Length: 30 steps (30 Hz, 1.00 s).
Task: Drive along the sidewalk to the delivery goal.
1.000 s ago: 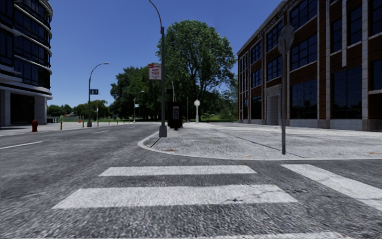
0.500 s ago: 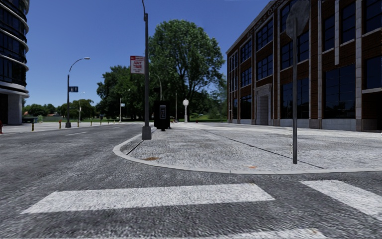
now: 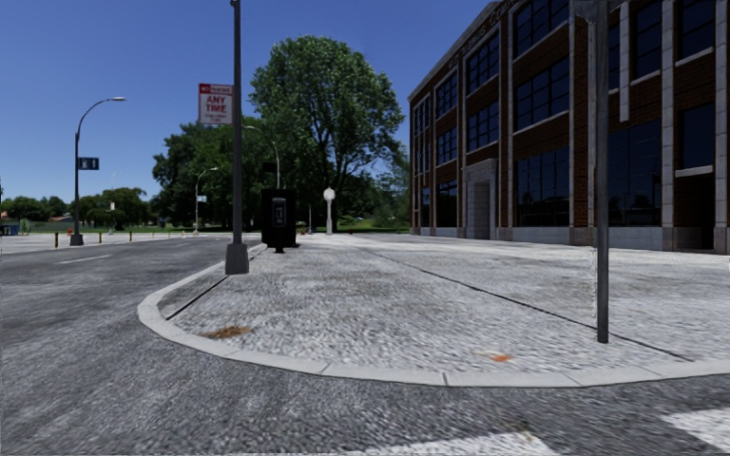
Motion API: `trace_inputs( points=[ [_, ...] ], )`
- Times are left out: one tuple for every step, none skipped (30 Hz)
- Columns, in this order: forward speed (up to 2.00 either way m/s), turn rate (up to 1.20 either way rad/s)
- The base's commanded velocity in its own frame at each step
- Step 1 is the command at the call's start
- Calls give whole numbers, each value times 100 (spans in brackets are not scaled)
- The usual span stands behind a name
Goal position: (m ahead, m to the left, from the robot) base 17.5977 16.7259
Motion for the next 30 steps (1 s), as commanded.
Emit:
trace_inputs(
  points=[
    [200,-27],
    [200,-27],
    [200,-27],
    [200,-27],
    [200,-27],
    [200,-27],
    [200,-27],
    [200,-27],
    [200,-27],
    [200,-27],
    [200,-27],
    [200,-27],
    [200,-27],
    [192,-27],
    [192,-27],
    [179,-27],
    [166,-27],
    [158,-27],
    [151,-27],
    [143,-27],
    [140,-27],
    [140,-27],
    [139,-27],
    [139,-27],
    [139,-27],
    [139,-27],
    [139,-27],
    [139,-27],
    [139,-27],
    [139,0]
  ],
)
